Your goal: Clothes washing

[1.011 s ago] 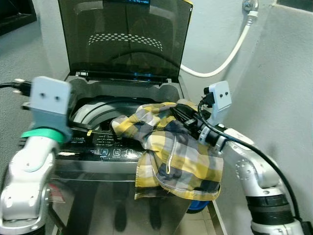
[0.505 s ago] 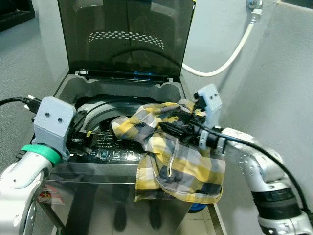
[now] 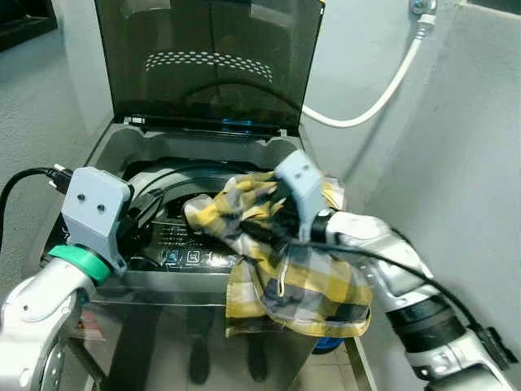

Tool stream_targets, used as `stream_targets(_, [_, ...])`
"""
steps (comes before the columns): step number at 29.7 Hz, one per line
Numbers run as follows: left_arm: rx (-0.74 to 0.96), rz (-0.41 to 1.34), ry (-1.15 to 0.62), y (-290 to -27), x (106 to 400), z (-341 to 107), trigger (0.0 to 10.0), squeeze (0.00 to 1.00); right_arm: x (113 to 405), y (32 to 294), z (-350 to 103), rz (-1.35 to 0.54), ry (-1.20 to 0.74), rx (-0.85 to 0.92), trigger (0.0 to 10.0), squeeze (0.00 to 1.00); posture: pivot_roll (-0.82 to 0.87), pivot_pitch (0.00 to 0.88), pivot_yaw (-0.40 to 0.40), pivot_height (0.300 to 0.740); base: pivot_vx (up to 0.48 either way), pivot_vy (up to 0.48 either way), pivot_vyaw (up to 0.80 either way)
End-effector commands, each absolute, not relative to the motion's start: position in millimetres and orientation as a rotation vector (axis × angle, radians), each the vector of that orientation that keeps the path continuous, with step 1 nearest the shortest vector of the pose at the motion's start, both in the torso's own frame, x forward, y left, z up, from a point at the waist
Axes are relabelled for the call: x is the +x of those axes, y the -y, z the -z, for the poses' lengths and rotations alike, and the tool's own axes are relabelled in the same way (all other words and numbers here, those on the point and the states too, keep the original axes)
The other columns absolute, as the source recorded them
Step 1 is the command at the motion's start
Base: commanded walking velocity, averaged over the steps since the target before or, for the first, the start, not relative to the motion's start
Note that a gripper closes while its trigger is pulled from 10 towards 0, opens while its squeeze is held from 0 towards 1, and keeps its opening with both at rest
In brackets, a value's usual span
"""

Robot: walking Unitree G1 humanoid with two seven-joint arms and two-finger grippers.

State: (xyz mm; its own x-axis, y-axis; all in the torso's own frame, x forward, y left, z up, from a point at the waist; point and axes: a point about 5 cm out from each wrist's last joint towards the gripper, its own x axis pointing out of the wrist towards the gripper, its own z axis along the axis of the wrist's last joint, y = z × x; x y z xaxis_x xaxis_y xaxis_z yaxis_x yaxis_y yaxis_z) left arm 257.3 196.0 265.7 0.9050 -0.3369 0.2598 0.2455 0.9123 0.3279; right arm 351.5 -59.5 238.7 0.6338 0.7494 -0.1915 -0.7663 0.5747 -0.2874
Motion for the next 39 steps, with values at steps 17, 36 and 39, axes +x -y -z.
stream_targets(17, [0.343,0.233,0.331,-202,256,-266,10.0,0.00,368,13,-282,-0.901,0.123,-0.296,0.0,0.00,0.07,0.058,-0.056,0.740,0.000,0.000,0.00])
stream_targets(36, [0.366,0.243,0.336,-193,255,-262,10.0,0.00,379,12,-392,-0.730,0.461,0.189,10.0,0.00,0.07,0.049,-0.067,0.740,0.000,0.000,0.00])
stream_targets(39, [0.370,0.239,0.338,-195,254,-262,10.0,0.00,388,32,-377,-0.669,0.453,0.156,10.0,0.00,0.08,0.046,-0.068,0.740,0.000,0.000,0.00])
